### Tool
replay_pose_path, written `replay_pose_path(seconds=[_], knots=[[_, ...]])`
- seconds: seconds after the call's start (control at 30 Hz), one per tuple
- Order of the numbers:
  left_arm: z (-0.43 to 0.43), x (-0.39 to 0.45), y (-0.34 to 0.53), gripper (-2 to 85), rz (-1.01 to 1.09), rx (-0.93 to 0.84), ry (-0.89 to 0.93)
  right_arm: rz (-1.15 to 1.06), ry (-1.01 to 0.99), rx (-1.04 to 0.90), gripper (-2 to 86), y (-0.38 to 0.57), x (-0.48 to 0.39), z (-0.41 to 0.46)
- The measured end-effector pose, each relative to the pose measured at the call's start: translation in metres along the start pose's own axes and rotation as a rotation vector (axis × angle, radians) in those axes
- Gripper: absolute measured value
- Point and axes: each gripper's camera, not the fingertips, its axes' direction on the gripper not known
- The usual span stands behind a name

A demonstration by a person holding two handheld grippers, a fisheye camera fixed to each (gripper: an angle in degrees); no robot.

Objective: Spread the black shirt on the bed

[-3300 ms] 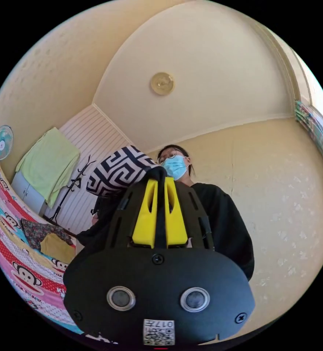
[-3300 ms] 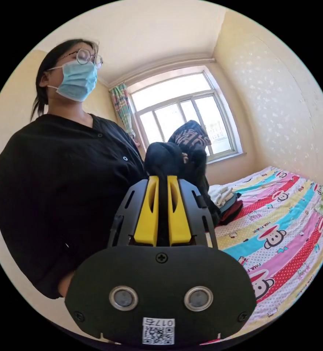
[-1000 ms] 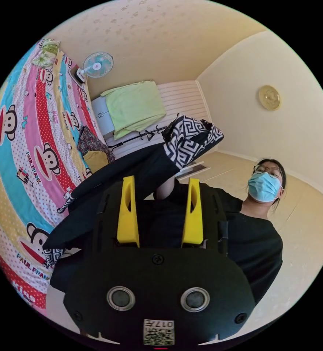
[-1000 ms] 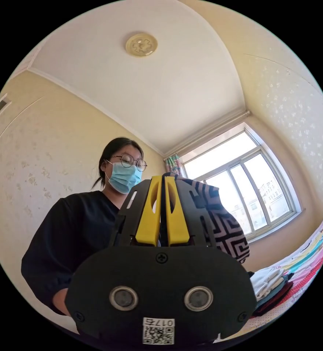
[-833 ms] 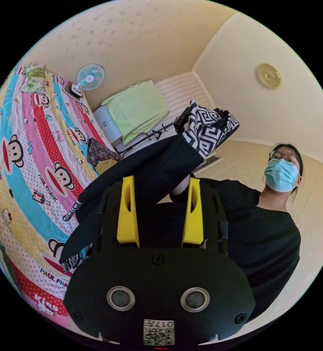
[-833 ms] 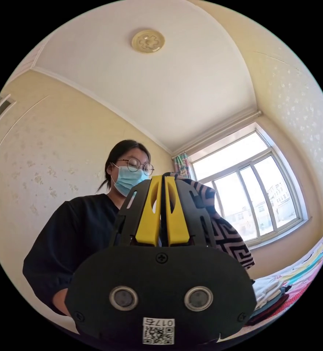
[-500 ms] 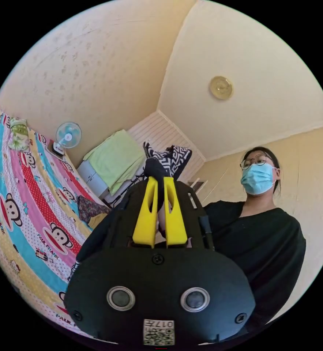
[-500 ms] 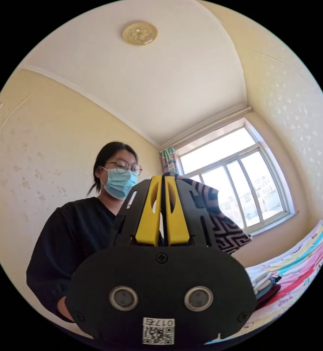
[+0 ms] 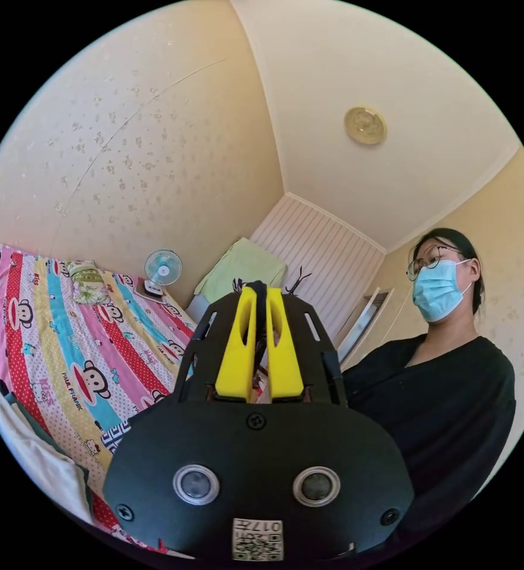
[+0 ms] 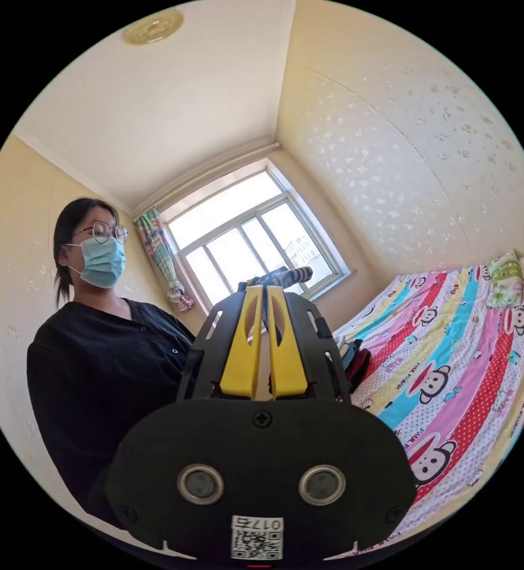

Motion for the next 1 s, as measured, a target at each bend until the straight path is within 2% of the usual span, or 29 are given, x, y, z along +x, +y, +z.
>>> replay_pose_path(seconds=[0.17,0.3,0.4,0.47,0.63,0.73,0.87,1.0], knots=[[-0.008,0.054,-0.020,-0.1,0.106,-0.011,0.016,-0.195,-0.039,-0.032,1.0,-0.052,-0.058,-0.008],[-0.008,0.092,-0.017,-0.2,0.152,-0.019,-0.015,-0.327,0.069,-0.075,1.0,-0.075,-0.113,-0.021],[0.007,0.096,-0.010,-0.2,0.097,-0.009,0.058,-0.311,0.243,-0.021,1.0,-0.074,-0.137,-0.041],[0.024,0.095,-0.006,-0.3,0.067,-0.031,0.095,-0.308,0.286,-0.011,1.0,-0.074,-0.146,-0.056],[0.047,0.080,-0.010,-0.3,-0.050,-0.020,-0.019,-0.285,0.341,-0.101,1.0,-0.113,-0.139,-0.078],[0.045,0.048,-0.020,-0.3,-0.126,0.004,-0.114,-0.221,0.375,-0.177,1.0,-0.147,-0.098,-0.067],[0.043,-0.030,-0.033,-0.2,-0.254,-0.050,-0.255,-0.003,0.412,-0.277,1.1,-0.172,0.017,-0.033],[0.032,-0.184,-0.028,0.0,-0.505,-0.095,-0.348,0.206,0.444,-0.473,1.1,-0.169,0.177,0.023]])
